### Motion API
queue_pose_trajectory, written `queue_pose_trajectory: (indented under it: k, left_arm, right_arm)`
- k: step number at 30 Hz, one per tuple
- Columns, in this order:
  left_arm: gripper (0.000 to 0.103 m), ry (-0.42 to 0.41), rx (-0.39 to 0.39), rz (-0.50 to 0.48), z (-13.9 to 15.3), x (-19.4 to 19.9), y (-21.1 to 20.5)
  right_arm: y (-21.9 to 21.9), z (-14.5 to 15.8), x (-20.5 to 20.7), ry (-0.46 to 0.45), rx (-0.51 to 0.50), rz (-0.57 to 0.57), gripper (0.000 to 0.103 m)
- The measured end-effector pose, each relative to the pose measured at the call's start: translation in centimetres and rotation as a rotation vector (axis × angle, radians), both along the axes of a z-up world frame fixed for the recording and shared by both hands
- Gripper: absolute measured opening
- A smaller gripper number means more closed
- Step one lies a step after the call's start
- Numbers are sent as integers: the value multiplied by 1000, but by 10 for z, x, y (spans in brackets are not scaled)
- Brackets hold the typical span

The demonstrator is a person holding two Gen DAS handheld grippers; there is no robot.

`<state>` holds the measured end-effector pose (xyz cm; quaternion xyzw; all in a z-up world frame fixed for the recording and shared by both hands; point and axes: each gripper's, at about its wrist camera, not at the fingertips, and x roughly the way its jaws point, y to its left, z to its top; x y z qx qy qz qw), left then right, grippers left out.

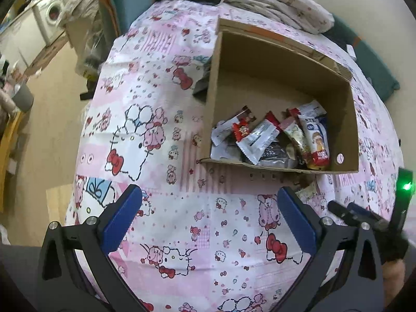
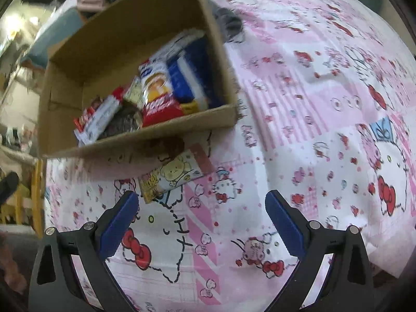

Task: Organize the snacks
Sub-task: 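Move both tools away from the box toward the snacks on the bedspread, then grasp the brown candy packet with the left tool while the right tool grasps the yellow bear packet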

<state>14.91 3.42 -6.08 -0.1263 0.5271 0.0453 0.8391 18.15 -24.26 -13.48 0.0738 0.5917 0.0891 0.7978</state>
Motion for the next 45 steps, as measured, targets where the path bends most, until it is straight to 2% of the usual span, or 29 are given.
queue_pose_trajectory:
  k: [3,8,11,13,14,16,18,20,24,31,34,35,36,37,39,41,44,45]
  left_arm:
    - [102,12,-20,20,-2,2,5]
    - [102,18,-40,31,-3,5,6]
    - [102,19,-41,33,-4,6,6]
    - [102,22,-43,39,-5,7,7]
    - [102,26,-51,42,-6,7,7]
    - [102,32,-57,42,-8,8,5]
    - [102,34,-48,34,-10,8,2]
    - [102,29,-46,33,-9,8,1]
    - [102,23,-52,48,-7,8,5]
    - [102,33,-64,103,-8,6,21]
    - [102,44,-64,122,-10,5,27]
    - [102,48,-66,129,-11,5,29]
    - [102,53,-66,129,-13,4,29]
    - [102,58,-62,126,-14,4,29]
    - [102,69,-47,109,-16,4,26]
    - [102,81,-34,78,-18,4,21]
    - [101,121,-45,54,-29,2,15]
    - [95,136,-59,54,-33,1,13]
  right_arm:
    - [19,-2,10,-31,-37,65,100]
    - [50,-8,35,-76,-21,107,100]
    - [73,-24,50,-68,-97,159,99]
    - [81,-38,58,-28,-126,159,91]
    - [83,-43,60,-14,-139,156,81]
    - [85,-47,62,-4,-156,138,74]
    - [88,-44,60,-12,-143,152,55]
    - [95,-42,56,-8,-101,196,41]
    - [110,-41,35,37,-14,325,35]
    - [137,-35,-7,128,160,450,34]
    - [142,-23,-23,144,214,492,41]
    - [142,-19,-26,145,226,499,61]
    - [142,-13,-30,128,213,498,85]
    - [140,-7,-33,98,193,488,91]
    - [126,8,-34,47,190,452,91]
    - [106,17,-26,37,229,363,91]
    - [48,26,-14,15,288,140,91]
    - [37,25,-14,14,306,79,91]
